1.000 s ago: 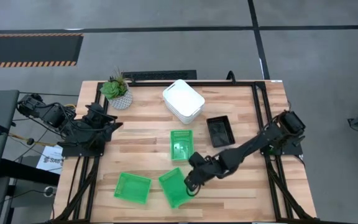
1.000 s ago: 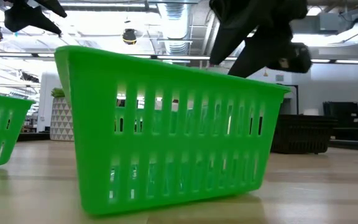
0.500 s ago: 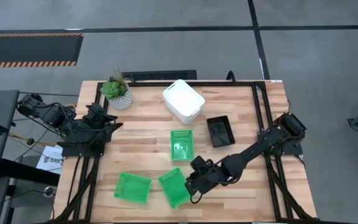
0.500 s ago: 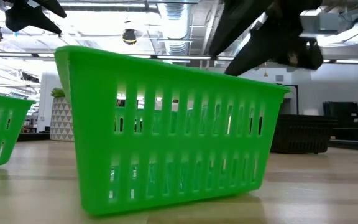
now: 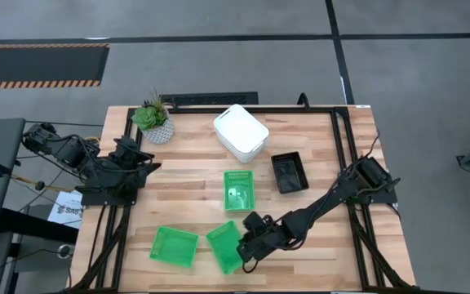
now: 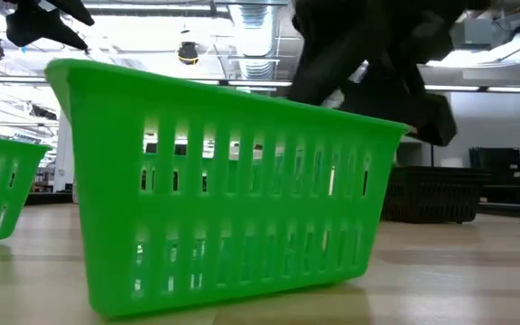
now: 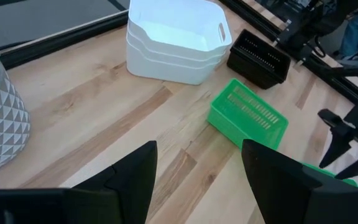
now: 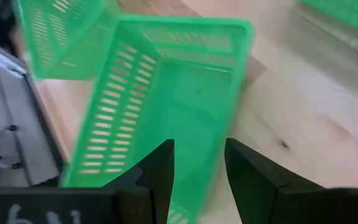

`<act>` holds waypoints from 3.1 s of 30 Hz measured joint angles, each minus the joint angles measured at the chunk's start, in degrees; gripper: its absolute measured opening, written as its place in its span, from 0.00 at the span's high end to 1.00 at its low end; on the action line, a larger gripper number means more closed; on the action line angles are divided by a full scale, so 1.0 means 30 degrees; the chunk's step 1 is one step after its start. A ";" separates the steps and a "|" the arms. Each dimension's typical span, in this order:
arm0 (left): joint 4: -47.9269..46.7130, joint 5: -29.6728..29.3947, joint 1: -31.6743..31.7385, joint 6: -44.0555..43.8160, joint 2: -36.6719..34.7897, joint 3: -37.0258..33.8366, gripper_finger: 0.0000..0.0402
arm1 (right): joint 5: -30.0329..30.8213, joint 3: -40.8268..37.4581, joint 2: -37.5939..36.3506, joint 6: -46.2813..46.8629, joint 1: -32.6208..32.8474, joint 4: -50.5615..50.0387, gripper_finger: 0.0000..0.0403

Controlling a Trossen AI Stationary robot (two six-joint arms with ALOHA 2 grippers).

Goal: Stack baskets by color
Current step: Stack the bottom right green bin on the top green bin

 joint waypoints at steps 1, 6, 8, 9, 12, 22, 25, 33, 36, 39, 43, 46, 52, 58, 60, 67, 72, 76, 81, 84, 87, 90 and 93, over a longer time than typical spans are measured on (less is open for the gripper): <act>0.0000 -0.0005 0.0000 -0.0007 0.0002 0.0000 0.44 | 0.0000 -0.0007 0.0035 -0.0021 0.0000 -0.0192 0.59; 0.0000 -0.0005 0.0000 -0.0015 -0.0005 0.0000 0.44 | 0.0022 -0.0029 0.0007 -0.0031 -0.0010 -0.0800 0.59; 0.0000 -0.0012 0.0000 -0.0015 0.0002 0.0000 0.44 | 0.0051 -0.0029 0.0007 -0.0073 -0.0055 -0.0916 0.59; 0.0000 -0.0017 0.0006 -0.0022 0.0002 0.0000 0.44 | 0.0043 -0.0029 0.0007 -0.0073 -0.0121 -0.0972 0.59; 0.0000 -0.0020 0.0007 -0.0043 0.0002 0.0000 0.44 | 0.0015 -0.0016 0.0419 -0.0060 -0.0158 -0.1099 0.59; 0.0000 -0.0027 0.0000 -0.0204 0.0002 0.0000 0.44 | -0.0523 0.0335 0.1248 -0.0073 -0.0270 -0.1248 0.61; 0.0000 -0.0027 0.0007 -0.0204 -0.0005 0.0000 0.44 | -0.0491 0.0321 0.1129 -0.0073 -0.0262 -0.1544 0.67; 0.0000 -0.0034 0.0007 -0.0204 0.0001 0.0000 0.44 | -0.0491 0.0321 0.1165 -0.0068 -0.0255 -0.1685 0.85; 0.0002 -0.0034 0.0003 -0.0204 -0.0005 0.0000 0.44 | -0.0494 0.0404 0.1181 -0.0065 -0.0255 -0.1784 0.95; 0.0000 -0.0048 0.0007 -0.0204 -0.0005 0.0000 0.44 | -0.0486 0.0872 0.1187 -0.0082 -0.0255 -0.1825 0.97; 0.0000 -0.0158 0.0007 -0.0197 -0.0005 0.0000 0.44 | -0.0404 0.1847 0.1139 -0.0914 -0.0253 -0.1938 0.98; 0.0000 -0.0173 0.0007 -0.0198 -0.0005 0.0000 0.44 | 0.0613 0.2898 0.0939 -0.2010 -0.0248 -0.2045 0.98; 0.0000 -0.0179 0.0007 -0.0262 0.0008 0.0000 0.44 | 0.4047 0.4331 -0.0740 -0.2236 -0.0197 -0.5668 0.99; 0.0000 -0.0180 0.0001 -0.0342 -0.0002 0.0000 0.44 | 0.9434 0.4357 -0.3233 -0.0404 0.0080 -0.9808 0.99; 0.0000 -0.0187 0.0001 -0.0342 0.0002 0.0000 0.44 | 1.0701 0.4365 -0.3801 0.1186 0.0100 -1.1494 0.99; 0.0000 -0.0194 0.0000 -0.0342 -0.0005 0.0000 0.44 | 1.1719 0.4019 -0.3000 0.5973 0.0040 -1.4199 0.99; 0.0007 -0.0197 0.0000 -0.0383 -0.0001 0.0000 0.44 | 1.1275 0.3977 -0.1706 0.8129 -0.1091 -1.4871 0.97; 0.0096 -0.0194 0.0003 -0.0550 0.0000 -0.0044 0.44 | 1.0599 0.3985 -0.1173 0.7818 -0.2407 -1.4734 0.97; -0.0007 -0.0185 0.0000 -0.0782 0.0002 -0.0219 0.44 | 0.9528 0.3998 -0.1080 0.6516 -0.3679 -1.4626 0.99; 0.0000 -0.0187 0.0000 -0.0782 -0.0002 -0.0219 0.44 | 0.8945 0.3993 -0.0972 0.6340 -0.4065 -1.4604 0.96; 0.0000 -0.0187 0.0001 -0.0780 0.0002 -0.0219 0.44 | 0.8568 0.4021 -0.0704 0.6259 -0.4270 -1.4256 0.94; 0.0000 -0.0185 0.0001 -0.0780 -0.0005 -0.0219 0.44 | 0.8364 0.3980 -0.0470 0.6249 -0.4277 -1.4092 0.96; 0.0000 -0.0180 0.0004 -0.0783 0.0002 -0.0226 0.44 | 0.8348 0.4004 -0.0082 0.5958 -0.4290 -1.3556 0.98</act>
